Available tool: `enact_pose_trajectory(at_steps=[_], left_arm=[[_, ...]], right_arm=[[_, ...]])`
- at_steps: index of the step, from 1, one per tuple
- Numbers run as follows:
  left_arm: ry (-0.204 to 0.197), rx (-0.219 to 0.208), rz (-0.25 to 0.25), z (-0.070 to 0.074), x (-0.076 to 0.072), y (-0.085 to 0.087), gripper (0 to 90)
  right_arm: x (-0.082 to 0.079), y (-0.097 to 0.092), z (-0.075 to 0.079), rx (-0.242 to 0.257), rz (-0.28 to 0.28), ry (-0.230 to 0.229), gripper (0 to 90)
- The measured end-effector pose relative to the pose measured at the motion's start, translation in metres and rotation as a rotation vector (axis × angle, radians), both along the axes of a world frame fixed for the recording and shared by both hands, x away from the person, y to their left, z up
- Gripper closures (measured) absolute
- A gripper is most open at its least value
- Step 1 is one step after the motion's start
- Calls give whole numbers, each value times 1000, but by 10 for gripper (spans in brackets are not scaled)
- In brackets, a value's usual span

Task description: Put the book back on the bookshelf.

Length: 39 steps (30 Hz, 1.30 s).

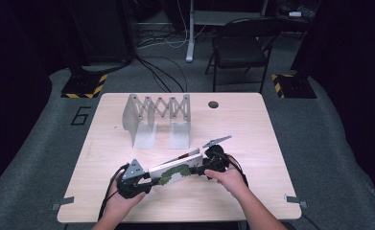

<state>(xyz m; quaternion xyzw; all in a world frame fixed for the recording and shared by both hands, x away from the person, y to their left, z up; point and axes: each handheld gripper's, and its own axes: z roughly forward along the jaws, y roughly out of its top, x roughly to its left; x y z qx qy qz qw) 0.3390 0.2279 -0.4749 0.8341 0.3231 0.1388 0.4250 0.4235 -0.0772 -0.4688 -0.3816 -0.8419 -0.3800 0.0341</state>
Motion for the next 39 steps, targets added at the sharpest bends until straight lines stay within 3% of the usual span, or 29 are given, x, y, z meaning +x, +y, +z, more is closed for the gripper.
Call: enact_pose_trajectory(at_steps=[6, 13, 21, 28, 32, 39], left_arm=[[-11, -3, 3, 0, -1, -2, 644], [-7, -2, -9, 2, -3, -4, 641], [-20, -32, 1, 1, -2, -8, 624], [-16, -57, -10, 0, 3, -12, 590], [-40, -44, -11, 0, 6, -17, 583], [-36, -47, -15, 1, 9, -18, 571]], right_arm=[[2, -2, -3, -12, -24, 30, 356], [2, -2, -4, -20, -17, 13, 354], [2, 1, -5, -29, -16, -23, 351], [2, 1, -5, -29, -20, -20, 352], [2, 0, -5, -30, -21, -15, 355], [2, -1, -6, -15, -28, -25, 363]])
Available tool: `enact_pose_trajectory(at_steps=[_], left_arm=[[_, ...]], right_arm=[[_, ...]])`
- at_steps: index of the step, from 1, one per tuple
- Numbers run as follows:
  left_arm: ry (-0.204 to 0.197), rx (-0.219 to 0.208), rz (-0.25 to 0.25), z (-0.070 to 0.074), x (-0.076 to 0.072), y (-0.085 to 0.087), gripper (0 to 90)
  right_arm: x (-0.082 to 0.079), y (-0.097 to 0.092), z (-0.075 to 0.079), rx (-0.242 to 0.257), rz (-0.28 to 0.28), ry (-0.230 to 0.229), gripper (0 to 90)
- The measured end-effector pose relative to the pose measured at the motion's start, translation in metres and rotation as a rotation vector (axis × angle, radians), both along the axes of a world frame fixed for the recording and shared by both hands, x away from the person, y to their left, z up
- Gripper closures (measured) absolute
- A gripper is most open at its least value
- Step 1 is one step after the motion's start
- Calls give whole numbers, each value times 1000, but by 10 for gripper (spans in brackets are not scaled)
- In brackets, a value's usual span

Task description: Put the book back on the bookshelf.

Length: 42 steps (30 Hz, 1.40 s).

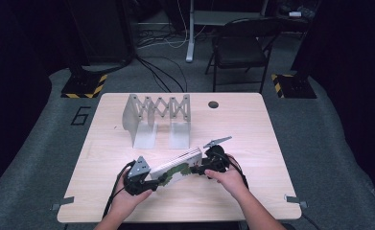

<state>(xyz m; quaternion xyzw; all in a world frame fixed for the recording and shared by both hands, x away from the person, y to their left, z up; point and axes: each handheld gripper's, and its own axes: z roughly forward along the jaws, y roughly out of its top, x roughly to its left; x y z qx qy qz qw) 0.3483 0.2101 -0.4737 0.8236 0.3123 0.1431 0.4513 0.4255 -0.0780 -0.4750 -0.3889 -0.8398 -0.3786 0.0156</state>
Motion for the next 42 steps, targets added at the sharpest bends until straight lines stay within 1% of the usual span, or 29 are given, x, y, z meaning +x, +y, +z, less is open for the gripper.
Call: enact_pose_trajectory(at_steps=[3, 5, 6, 8, 9, 10, 12, 13, 15, 16, 17, 18, 23, 24, 27, 28, 29, 30, 31, 32, 33, 35, 36, 37, 38, 40, 42], left_arm=[[7, 2, -6, 2, 2, 0, 560], [10, 0, -8, 3, 2, -1, 556], [6, 3, -10, 4, 2, -1, 559], [2, 8, -10, 4, 3, -3, 580], [2, 16, -22, 5, 3, -4, 580], [-15, 30, -20, 5, 2, -6, 597], [-34, 57, -25, 5, 2, -10, 601], [-36, 59, -28, 5, 3, -11, 601], [-21, 57, -34, 5, 3, -12, 601], [-24, 54, -34, 5, 4, -12, 601], [-19, 54, -42, 5, 4, -12, 609], [-10, 63, -52, 6, 5, -12, 608], [-5, 64, -60, 6, 6, -13, 610], [-9, 63, -50, 5, 6, -14, 611], [0, 67, -64, 6, 6, -14, 616], [-3, 68, -61, 5, 5, -15, 616], [-3, 76, -66, 6, 6, -14, 618], [-10, 76, -58, 5, 6, -15, 619], [-7, 78, -57, 5, 6, -15, 619], [7, 75, -61, 5, 7, -15, 619], [5, 84, -67, 5, 8, -15, 619], [15, 87, -69, 5, 8, -16, 619], [8, 86, -64, 4, 8, -17, 620], [14, 89, -69, 4, 8, -17, 620], [5, 95, -70, 4, 9, -17, 622], [8, 94, -69, 4, 8, -18, 626], [11, 103, -76, 5, 8, -18, 632]], right_arm=[[-1, -1, 0, -2, -1, 5, 366], [-2, -1, 0, -1, -9, -3, 368], [-2, -1, 0, -2, -10, 4, 369], [-3, -2, 0, -1, -13, 5, 370], [-3, -2, 0, -5, -10, -1, 370], [-4, -2, 0, 0, -18, 1, 371], [-4, -4, 0, -6, -15, -12, 372], [-4, -5, 0, -2, -17, -20, 373], [-4, -6, 1, -7, -20, -12, 373], [-4, -6, 0, 1, -23, -27, 373], [-5, -7, 1, -3, -26, -10, 373], [-6, -8, 0, 0, -27, -14, 373], [-7, -9, 0, -1, -36, -10, 375], [-8, -9, 0, -3, -35, -14, 375], [-9, -10, 1, -4, -38, -16, 381], [-9, -11, 1, -2, -39, -19, 382], [-8, -11, 1, 0, -35, -33, 382], [-9, -12, 1, 3, -44, -25, 384], [-9, -12, 1, 2, -47, -22, 385], [-9, -12, 1, 0, -49, -23, 385], [-9, -12, 1, 0, -51, -24, 386], [-10, -12, 1, -1, -49, -26, 386], [-10, -12, 1, -1, -48, -26, 386], [-10, -12, 1, 0, -50, -24, 388], [-11, -12, 1, -1, -51, -23, 388], [-11, -12, 1, -3, -49, -22, 389], [-11, -12, 1, 0, -52, -20, 389]])
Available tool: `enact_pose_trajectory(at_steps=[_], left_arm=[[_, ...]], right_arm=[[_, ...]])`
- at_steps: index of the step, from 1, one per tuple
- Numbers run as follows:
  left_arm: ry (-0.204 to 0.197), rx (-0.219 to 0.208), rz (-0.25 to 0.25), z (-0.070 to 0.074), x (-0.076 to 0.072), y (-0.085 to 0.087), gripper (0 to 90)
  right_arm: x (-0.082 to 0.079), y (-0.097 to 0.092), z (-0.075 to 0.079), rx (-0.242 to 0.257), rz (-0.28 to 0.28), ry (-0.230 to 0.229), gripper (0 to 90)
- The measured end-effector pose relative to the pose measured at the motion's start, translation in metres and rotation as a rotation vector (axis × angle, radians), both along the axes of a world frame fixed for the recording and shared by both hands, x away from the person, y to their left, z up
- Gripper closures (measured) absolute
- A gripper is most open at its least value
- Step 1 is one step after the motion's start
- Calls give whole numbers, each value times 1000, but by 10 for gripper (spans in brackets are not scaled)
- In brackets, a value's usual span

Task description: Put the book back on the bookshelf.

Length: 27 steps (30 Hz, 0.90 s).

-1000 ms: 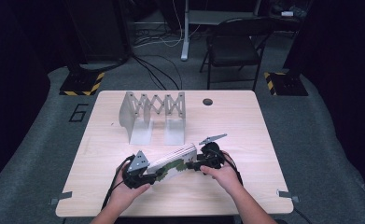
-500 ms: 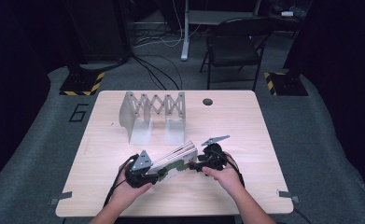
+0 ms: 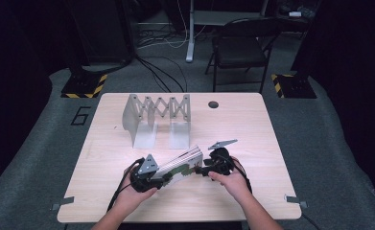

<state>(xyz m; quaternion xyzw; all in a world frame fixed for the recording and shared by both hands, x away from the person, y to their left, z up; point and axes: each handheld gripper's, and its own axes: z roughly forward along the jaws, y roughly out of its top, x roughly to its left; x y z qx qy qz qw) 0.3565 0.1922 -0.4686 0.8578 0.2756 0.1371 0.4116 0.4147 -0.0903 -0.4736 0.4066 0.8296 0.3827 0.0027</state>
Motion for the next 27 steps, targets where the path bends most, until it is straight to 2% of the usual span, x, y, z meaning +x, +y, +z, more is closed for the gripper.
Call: enact_pose_trajectory(at_steps=[1, 6, 10, 13, 14, 16, 22, 26, 27], left_arm=[[-1, -7, -1, 0, 0, -1, 640], [1, -6, -12, 0, -3, -3, 661], [-11, 2, -17, 0, -4, -4, 683], [-4, 10, -34, 1, -5, -5, 704], [-9, -1, -26, 0, -6, -7, 719], [-14, 13, -36, 1, -7, -7, 729], [-21, 10, -44, 0, -10, -10, 744], [-37, 28, -53, 1, -12, -13, 748], [-30, 34, -60, 1, -12, -13, 748]], right_arm=[[1, 0, -1, 3, 4, -12, 389], [0, 0, 0, 0, 0, 2, 389], [0, 1, 0, -2, 0, 0, 389], [0, 0, 0, -3, 2, -2, 389], [0, 0, 0, -4, 1, -2, 389], [1, -1, -1, 0, -3, 1, 389], [1, -2, -1, -1, -2, -4, 389], [1, -3, -1, 0, -7, 5, 389], [1, -3, -1, -1, -8, 8, 389]])
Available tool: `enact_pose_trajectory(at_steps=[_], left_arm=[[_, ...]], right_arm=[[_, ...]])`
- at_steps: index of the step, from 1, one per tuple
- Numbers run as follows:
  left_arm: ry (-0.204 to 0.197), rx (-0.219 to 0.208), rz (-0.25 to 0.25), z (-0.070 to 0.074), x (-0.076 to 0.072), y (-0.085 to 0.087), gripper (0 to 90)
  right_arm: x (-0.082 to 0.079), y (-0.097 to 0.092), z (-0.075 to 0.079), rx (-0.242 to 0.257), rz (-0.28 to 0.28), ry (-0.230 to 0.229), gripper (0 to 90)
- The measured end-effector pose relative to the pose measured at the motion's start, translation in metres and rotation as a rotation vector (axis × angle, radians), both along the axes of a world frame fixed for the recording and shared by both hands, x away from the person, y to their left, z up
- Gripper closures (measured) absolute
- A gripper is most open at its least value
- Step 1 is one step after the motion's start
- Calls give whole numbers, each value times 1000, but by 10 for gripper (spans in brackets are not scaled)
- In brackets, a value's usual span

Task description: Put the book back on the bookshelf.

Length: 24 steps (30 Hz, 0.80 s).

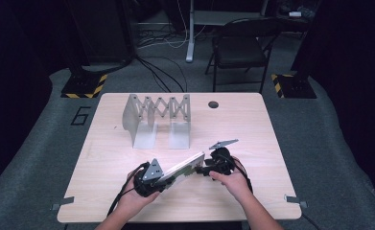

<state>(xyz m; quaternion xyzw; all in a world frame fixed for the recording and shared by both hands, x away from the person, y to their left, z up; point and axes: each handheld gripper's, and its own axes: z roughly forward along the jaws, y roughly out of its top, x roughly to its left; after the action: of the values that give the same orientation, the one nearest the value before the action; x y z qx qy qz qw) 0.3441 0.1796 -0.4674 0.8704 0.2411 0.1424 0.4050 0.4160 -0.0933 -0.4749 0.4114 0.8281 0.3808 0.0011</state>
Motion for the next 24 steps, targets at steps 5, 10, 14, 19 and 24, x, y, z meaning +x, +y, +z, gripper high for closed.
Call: enact_pose_trajectory(at_steps=[5, 10, 14, 19, 24], left_arm=[[4, 0, 13, 0, 1, -1, 736], [21, 15, 25, 0, 3, -2, 708], [34, 13, 43, 0, 4, -3, 708], [29, 11, 54, 0, 5, -3, 688], [39, 9, 48, 0, 6, -3, 693]], right_arm=[[1, -1, -1, 3, -2, -5, 389], [0, 0, 0, 1, -3, 1, 389], [2, -1, -1, 2, 2, -15, 389], [0, 0, -1, -1, -1, 0, 389], [1, 0, -1, -1, -2, 1, 389]])
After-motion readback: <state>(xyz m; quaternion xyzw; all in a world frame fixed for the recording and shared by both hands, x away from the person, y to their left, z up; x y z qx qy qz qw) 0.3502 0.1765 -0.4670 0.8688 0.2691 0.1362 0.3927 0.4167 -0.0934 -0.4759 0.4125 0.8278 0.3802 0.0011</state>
